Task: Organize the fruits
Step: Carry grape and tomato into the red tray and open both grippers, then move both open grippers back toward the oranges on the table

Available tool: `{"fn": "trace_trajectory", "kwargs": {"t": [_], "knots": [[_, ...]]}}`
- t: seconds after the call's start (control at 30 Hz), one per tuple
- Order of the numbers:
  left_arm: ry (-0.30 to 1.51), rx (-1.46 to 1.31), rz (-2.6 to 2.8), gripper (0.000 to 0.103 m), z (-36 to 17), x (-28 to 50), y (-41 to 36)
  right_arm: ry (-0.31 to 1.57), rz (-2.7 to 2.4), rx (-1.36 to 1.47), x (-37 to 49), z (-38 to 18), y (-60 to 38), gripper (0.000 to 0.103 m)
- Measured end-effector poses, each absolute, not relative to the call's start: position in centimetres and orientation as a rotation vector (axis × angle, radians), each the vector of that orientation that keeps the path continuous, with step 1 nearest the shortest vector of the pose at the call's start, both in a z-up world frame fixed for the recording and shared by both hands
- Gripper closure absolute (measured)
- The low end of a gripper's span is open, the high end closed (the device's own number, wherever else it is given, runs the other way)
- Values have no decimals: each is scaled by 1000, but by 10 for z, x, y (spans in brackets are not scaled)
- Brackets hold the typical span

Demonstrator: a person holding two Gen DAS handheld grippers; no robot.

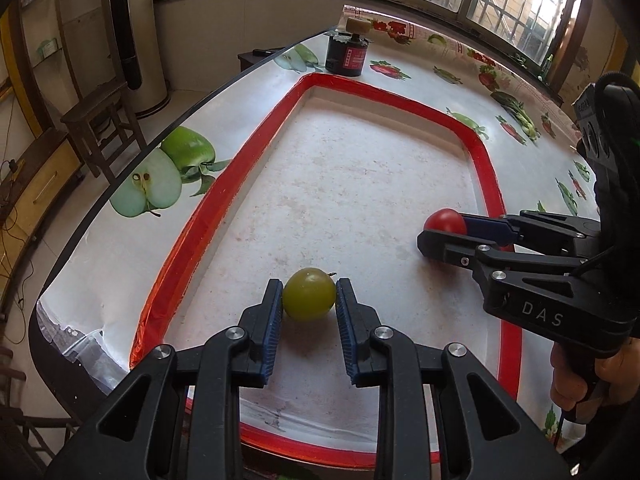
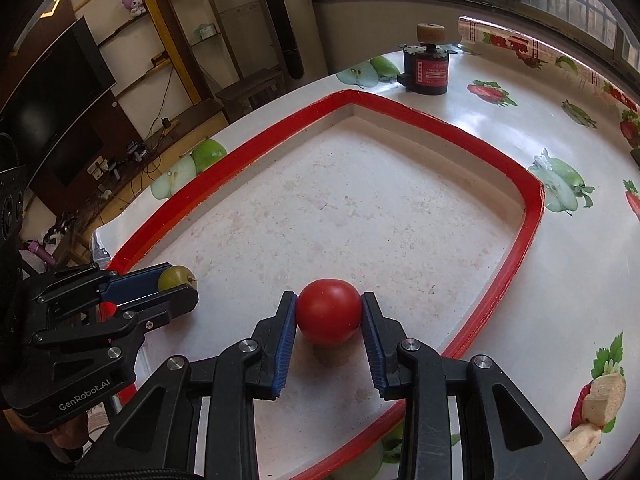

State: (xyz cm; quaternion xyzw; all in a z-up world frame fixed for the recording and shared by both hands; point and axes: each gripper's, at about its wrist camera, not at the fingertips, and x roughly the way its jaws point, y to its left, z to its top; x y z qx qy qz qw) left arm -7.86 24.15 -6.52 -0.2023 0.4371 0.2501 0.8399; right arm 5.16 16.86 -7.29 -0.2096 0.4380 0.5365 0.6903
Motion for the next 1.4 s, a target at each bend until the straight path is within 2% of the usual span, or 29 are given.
{"fn": "trace_trajectory", "kwargs": {"t": [0.07,0.13,0.2,0.23,0.77,0.87,0.97,1.4], "knots": [[927,-431,541,76,-64,-79,240,970,1200,-471,50,-72,168,67],[931,-427,562,70,-62,-80,240,968,1202,-465,49,-69,166,59],[912,-428,567,64,-57,-84,240,952,1203,-453,48,-62,161,43],[905,-428,570,64,-53,-86,239,939,1205,-444,47,-58,158,42],[823,-381,493,64,-11,-74,190,842,1157,-260,54,8,44,39],[821,-367,472,62,-7,-69,178,834,1129,-236,58,14,20,39],[815,-355,459,53,-4,-65,168,827,1095,-215,64,17,-2,38],[832,-299,331,53,2,-40,115,828,913,-125,94,15,-106,37]]}}
